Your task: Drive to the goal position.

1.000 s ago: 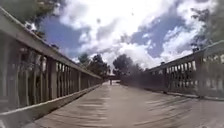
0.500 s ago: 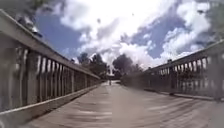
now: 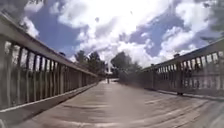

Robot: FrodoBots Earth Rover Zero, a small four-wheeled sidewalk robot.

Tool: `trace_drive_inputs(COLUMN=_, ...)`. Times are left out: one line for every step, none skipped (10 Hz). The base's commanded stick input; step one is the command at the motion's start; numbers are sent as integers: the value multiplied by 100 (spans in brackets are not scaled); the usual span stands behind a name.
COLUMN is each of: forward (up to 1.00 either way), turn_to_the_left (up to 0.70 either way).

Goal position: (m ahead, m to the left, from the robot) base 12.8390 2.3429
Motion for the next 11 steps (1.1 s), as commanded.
trace_drive_inputs(forward=100, turn_to_the_left=0)
trace_drive_inputs(forward=100, turn_to_the_left=0)
trace_drive_inputs(forward=100, turn_to_the_left=0)
trace_drive_inputs(forward=100, turn_to_the_left=0)
trace_drive_inputs(forward=100, turn_to_the_left=0)
trace_drive_inputs(forward=100, turn_to_the_left=0)
trace_drive_inputs(forward=100, turn_to_the_left=0)
trace_drive_inputs(forward=100, turn_to_the_left=0)
trace_drive_inputs(forward=100, turn_to_the_left=0)
trace_drive_inputs(forward=100, turn_to_the_left=0)
trace_drive_inputs(forward=100, turn_to_the_left=0)
